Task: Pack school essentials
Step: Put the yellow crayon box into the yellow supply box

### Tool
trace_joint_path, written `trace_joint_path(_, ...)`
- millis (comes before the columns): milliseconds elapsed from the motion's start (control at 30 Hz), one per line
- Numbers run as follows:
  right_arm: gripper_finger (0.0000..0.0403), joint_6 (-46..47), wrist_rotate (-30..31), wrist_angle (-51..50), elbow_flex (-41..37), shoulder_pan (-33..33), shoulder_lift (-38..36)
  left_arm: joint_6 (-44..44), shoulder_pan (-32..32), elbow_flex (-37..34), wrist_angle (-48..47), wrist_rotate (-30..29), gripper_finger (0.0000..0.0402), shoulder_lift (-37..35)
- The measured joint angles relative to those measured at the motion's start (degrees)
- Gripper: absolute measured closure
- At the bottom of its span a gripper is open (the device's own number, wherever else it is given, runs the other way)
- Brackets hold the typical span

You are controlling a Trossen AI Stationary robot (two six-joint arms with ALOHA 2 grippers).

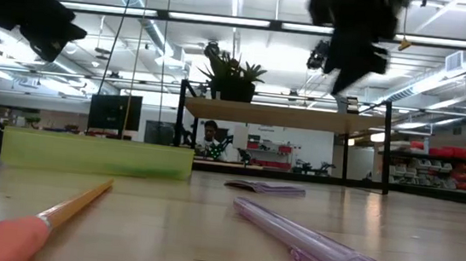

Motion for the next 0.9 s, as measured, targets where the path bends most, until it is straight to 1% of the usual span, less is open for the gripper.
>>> trace_joint_path(133, 0.0150, 10.4, 0.2, -0.1, -7.3, 1.3, -4.7, 0.1, 1.2, 0.0, 0.0, -10.1, 0.0252, 0.0)
trace_joint_path(200, 0.0145, 12.6, 0.1, 0.0, -10.0, 2.6, -5.9, -1.5, 1.9, 0.0, 0.1, -14.8, 0.0248, 0.0)
trace_joint_path(267, 0.0136, 14.6, 0.0, 0.0, -12.2, 3.9, -6.2, -2.4, 2.5, 0.0, 0.1, -17.2, 0.0240, 0.0)
trace_joint_path(400, 0.0108, 20.8, -3.4, -2.1, -14.8, 5.3, -6.1, -3.1, 3.8, 0.0, 0.1, -17.5, 0.0220, 0.0)
trace_joint_path(500, 0.0086, 27.4, -5.6, -7.3, -15.0, 5.6, -5.9, -2.5, 4.9, 0.0, 0.1, -17.5, 0.0207, 0.0)
trace_joint_path(733, 0.0055, 43.9, -6.2, -9.5, -15.0, 8.6, -5.9, -2.3, 7.3, 0.0, 0.2, -17.5, 0.0190, 0.0)
trace_joint_path(900, 0.0033, 56.3, -6.2, -14.5, -15.0, 13.4, -5.9, -2.0, 7.5, 0.0, 0.1, -17.3, 0.0189, 0.0)
